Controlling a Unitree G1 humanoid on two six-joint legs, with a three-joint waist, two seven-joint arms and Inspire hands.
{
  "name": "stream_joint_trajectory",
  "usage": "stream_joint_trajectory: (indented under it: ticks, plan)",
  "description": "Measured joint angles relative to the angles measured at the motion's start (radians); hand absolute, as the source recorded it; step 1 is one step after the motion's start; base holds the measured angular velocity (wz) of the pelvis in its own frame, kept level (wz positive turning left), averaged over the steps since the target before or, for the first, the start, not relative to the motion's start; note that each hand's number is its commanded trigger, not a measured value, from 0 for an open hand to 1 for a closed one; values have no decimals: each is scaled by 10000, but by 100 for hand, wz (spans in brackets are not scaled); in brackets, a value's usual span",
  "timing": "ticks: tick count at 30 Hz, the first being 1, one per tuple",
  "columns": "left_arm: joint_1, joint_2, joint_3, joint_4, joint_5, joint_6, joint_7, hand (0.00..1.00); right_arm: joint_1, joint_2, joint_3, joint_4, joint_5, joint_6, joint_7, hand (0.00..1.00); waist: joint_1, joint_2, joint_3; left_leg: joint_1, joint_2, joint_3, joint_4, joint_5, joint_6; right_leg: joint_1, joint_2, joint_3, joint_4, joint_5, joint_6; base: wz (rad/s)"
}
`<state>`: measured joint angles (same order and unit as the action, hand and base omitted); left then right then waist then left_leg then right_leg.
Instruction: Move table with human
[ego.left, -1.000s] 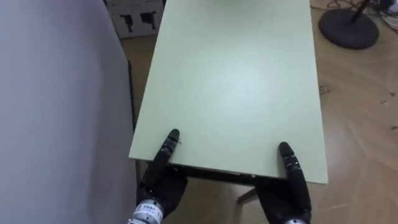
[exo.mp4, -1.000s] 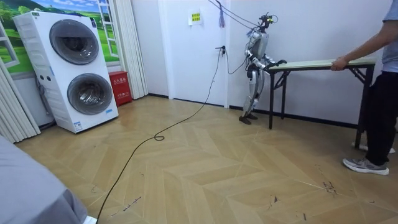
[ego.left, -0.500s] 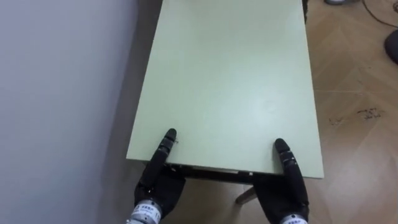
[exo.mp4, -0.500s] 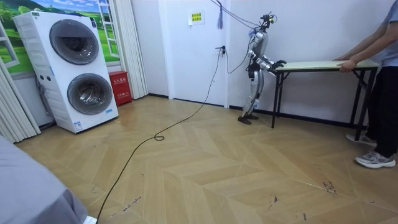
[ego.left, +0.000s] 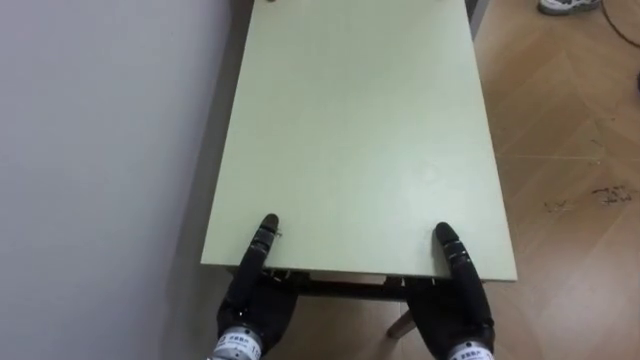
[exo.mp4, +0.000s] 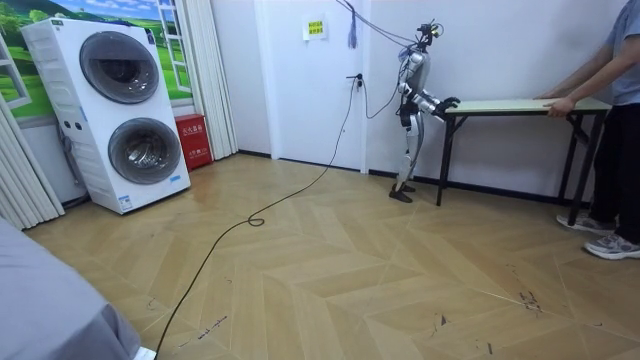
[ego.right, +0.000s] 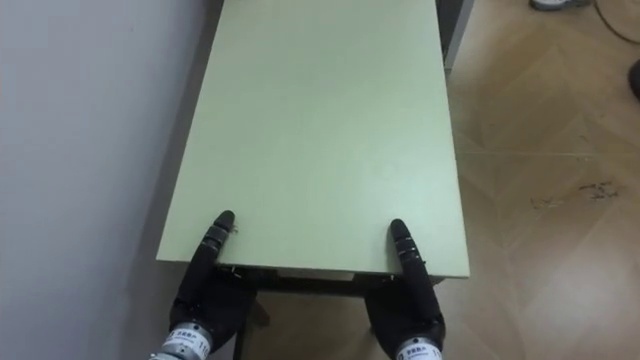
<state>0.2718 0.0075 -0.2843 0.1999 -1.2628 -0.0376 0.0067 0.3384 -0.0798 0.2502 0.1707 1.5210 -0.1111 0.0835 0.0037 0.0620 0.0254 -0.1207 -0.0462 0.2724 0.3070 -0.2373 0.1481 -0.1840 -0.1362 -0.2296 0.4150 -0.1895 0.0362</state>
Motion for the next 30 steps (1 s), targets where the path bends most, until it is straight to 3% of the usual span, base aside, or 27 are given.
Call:
stream_joint_trajectory:
  ticks: [4, 8, 12, 19, 21, 23, 24, 26, 27, 30]
  plan:
    - [-1, 0, 89, 237, 4, 61, -117, 100, -3, 123, -3, 196, -143, 26, 1, 100, -3, -84, -55, 144, -5, 20, -68, -10, 16, 98, 1, 39, -22, 9, 13, -2]
    - [16, -4, 225, 441, 4, 155, -211, 100, 0, 232, -10, 345, -337, 71, 2, 100, -4, -106, -57, 366, -13, 18, -195, -10, 16, 279, -13, -30, -67, 12, 17, 0]
    - [29, -8, 322, 667, 7, 252, -409, 100, -38, 312, -179, 577, -361, 317, 9, 100, -1, -209, -110, 648, -13, 16, -368, -13, 11, 526, -10, -203, -211, 12, 19, 0]
    - [30, -19, 443, 811, 173, 402, -607, 100, -77, 506, -477, 763, -697, 500, 23, 100, -4, -221, -113, 955, -21, 20, -601, -18, 2, 682, -8, -305, -229, 29, 37, -1]
    - [29, -19, 443, 811, 195, 433, -643, 95, -101, 507, -521, 760, -713, 563, 23, 100, -4, -203, -118, 986, -24, 21, -667, -18, 2, 685, -8, -340, -233, 29, 37, 0]
    - [26, -8, 453, 809, 265, 481, -690, 76, -149, 504, -589, 759, -733, 622, 23, 61, -3, -170, -113, 993, -24, 17, -680, -18, 1, 682, -5, -332, -229, 28, 37, 0]
    - [21, -9, 452, 808, 290, 527, -733, 64, -182, 502, -630, 758, -747, 657, 23, 50, -5, -155, -111, 995, -24, 20, -692, -18, 1, 668, -4, -329, -223, 28, 38, 0]
    - [15, -7, 499, 810, 401, 581, -787, 51, -234, 504, -708, 759, -774, 716, 23, 11, -6, -132, -103, 994, -23, 4, -690, -18, 1, 664, -6, -337, -214, 26, 40, 0]
    - [16, -3, 514, 812, 586, 596, -804, 0, -235, 504, -779, 759, -776, 776, 45, 0, -8, -110, -98, 1004, -22, -13, -686, -18, 0, 642, -14, -332, -186, 22, 45, 0]
    - [33, 270, 399, 819, 1984, 600, -983, 0, -206, 414, -821, 845, -838, 817, 517, 0, -10, 54, -47, 1043, -47, -19, -685, -18, 0, 632, -37, -306, -197, 10, 63, -8]
